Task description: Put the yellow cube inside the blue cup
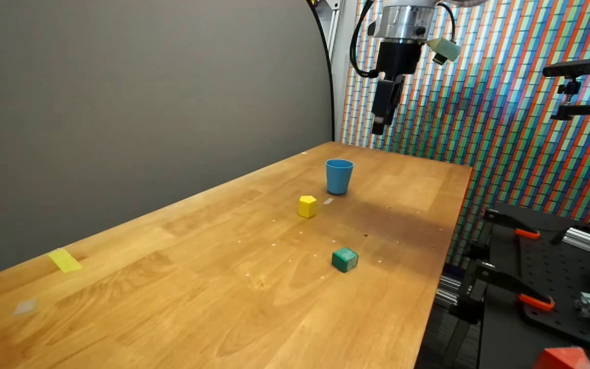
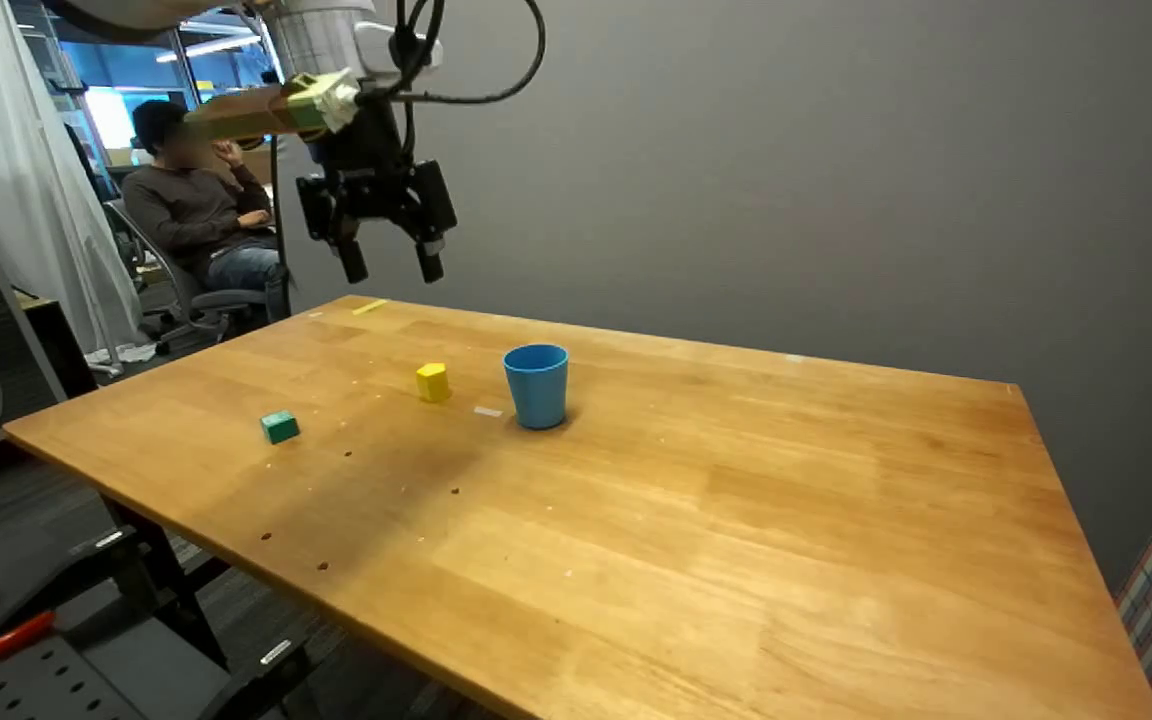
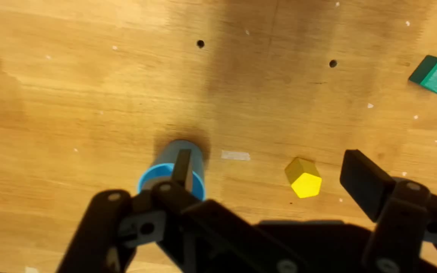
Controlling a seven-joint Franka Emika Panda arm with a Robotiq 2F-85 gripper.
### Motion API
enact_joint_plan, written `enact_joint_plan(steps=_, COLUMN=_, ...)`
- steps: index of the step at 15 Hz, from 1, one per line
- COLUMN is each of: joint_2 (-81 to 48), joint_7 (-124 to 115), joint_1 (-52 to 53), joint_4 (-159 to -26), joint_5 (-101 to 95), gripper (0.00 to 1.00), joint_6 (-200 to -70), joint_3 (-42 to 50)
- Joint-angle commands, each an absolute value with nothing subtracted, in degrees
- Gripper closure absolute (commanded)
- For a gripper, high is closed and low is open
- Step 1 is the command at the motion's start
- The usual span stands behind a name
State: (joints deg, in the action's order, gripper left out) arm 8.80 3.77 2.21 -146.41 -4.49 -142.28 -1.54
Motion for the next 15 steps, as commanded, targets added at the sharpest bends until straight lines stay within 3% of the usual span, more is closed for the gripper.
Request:
enact_joint_plan(steps=1, joint_2=-0.69, joint_7=4.38, joint_1=5.01, joint_4=-139.88, joint_5=-0.90, gripper=0.00, joint_6=-145.71, joint_3=-3.80)
enact_joint_plan(steps=15, joint_2=-29.02, joint_7=6.94, joint_1=5.70, joint_4=-117.94, joint_5=-1.26, gripper=0.00, joint_6=-145.52, joint_3=-6.95)
